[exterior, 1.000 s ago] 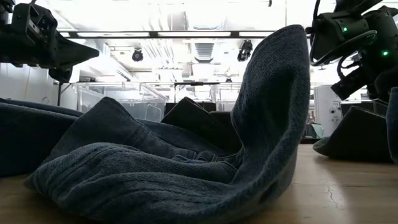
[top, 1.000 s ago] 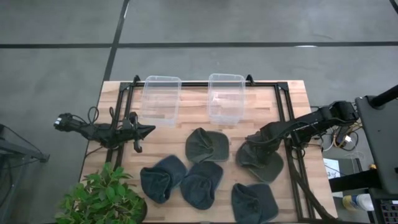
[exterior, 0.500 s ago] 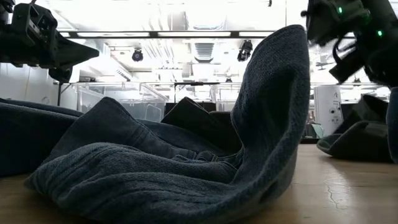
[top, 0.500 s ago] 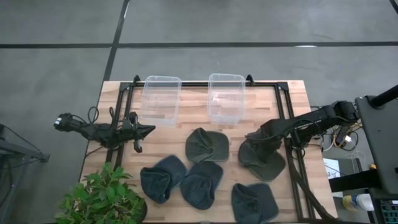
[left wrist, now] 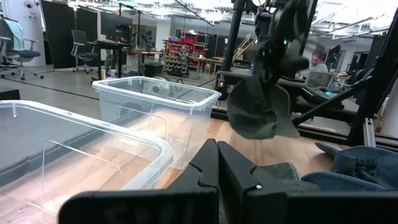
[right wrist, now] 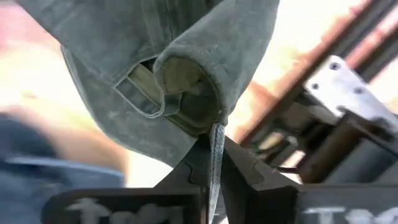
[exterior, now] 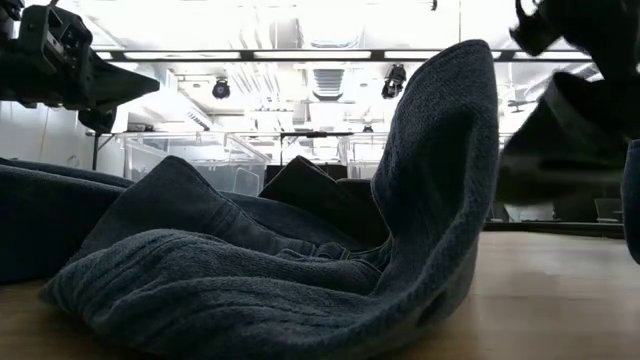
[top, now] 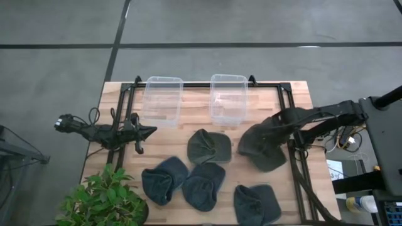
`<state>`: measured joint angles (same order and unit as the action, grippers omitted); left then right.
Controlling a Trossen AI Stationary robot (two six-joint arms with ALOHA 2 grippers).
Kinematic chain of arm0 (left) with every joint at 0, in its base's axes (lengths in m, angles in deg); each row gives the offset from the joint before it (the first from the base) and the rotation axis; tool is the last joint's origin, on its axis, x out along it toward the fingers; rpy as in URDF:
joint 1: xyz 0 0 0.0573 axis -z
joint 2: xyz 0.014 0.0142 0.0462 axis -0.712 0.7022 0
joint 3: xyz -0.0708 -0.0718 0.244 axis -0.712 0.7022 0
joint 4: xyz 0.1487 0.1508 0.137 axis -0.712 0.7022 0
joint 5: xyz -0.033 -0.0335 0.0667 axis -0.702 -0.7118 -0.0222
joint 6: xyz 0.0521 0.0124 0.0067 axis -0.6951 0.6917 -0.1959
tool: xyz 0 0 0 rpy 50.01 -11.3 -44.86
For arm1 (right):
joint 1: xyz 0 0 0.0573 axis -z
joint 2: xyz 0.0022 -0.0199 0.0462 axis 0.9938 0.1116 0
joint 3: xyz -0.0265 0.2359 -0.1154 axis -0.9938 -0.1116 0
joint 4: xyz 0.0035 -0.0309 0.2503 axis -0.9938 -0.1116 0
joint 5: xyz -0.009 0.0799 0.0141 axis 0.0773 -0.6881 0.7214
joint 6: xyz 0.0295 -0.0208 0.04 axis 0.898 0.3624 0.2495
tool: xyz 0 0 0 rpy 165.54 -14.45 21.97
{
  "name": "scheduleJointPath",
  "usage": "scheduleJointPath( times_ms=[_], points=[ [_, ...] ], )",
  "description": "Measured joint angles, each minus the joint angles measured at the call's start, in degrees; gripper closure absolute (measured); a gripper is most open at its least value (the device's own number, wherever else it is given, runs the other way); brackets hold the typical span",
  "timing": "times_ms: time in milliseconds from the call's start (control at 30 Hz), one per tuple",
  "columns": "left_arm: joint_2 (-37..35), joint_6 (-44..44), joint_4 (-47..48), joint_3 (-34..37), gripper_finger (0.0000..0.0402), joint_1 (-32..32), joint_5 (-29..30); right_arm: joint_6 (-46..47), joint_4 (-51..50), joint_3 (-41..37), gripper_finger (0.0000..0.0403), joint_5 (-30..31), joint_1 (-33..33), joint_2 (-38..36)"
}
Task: Pick & Place hat
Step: Put the right gray cap into the right transparent bin
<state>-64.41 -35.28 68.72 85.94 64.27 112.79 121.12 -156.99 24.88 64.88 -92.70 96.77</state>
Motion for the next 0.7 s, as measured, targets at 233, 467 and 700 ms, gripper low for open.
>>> scheduleJointPath(
  times_ms=[233, 467, 700],
  points=[
    [0.0, 0.0, 0.0, 0.0, 0.0402, 0.0, 0.0, 3.4, 0.0, 8.5, 0.039, 0.8, 0.0, -1.7],
    [0.0, 0.0, 0.0, 0.0, 0.0402, 0.0, 0.0, 3.6, 1.0, 14.4, 0.039, 17.1, 0.6, -2.5],
    [0.0, 0.0, 0.0, 0.0, 0.0402, 0.0, 0.0, 1.9, 6.7, 17.2, 0.039, 32.6, 3.0, -2.6]
  ],
)
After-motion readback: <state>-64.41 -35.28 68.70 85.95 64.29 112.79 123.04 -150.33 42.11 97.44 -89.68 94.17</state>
